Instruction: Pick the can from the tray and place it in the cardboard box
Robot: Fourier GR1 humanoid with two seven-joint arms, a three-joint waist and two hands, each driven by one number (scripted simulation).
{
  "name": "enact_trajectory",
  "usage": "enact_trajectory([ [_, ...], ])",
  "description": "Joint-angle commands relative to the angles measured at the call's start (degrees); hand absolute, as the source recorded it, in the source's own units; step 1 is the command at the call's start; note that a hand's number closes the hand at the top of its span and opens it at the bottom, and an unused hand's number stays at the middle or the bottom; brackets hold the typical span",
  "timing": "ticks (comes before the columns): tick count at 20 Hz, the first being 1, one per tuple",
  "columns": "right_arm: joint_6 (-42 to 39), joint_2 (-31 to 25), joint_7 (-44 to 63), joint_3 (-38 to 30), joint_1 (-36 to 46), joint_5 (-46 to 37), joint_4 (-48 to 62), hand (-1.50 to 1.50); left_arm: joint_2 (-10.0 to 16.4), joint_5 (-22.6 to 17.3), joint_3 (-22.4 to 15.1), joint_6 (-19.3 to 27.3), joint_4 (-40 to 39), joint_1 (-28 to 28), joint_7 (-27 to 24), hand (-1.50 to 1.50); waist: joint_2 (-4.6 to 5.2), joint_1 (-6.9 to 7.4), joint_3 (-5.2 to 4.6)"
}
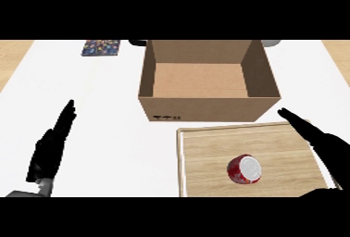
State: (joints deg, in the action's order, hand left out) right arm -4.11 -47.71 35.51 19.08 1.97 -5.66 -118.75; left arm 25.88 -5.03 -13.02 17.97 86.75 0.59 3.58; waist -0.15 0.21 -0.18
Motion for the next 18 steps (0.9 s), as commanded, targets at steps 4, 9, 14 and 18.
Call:
enact_trajectory([
  [4,-5.06,7.08,21.48,9.36,7.73,-2.53,-5.24,-1.50,-2.40,0.76,1.35,-1.37,-4.53,-0.49,-4.41,0.00,0.22,0.30,0.07],
  [9,-5.43,12.75,24.04,11.52,4.98,-9.64,-4.21,-1.50,-3.95,4.79,0.06,0.81,3.55,0.15,3.84,0.00,0.09,-0.12,0.17],
  [14,-9.45,10.87,18.39,6.06,2.05,-10.12,-1.11,-1.50,-4.83,5.37,2.05,-1.45,2.19,-3.07,-1.00,0.00,0.11,-0.25,0.18],
  [18,-8.93,16.56,19.79,9.95,2.83,-14.32,2.84,-1.50,-3.47,4.04,4.87,-5.36,-0.02,-2.57,-1.40,0.00,0.15,-0.05,0.17],
])
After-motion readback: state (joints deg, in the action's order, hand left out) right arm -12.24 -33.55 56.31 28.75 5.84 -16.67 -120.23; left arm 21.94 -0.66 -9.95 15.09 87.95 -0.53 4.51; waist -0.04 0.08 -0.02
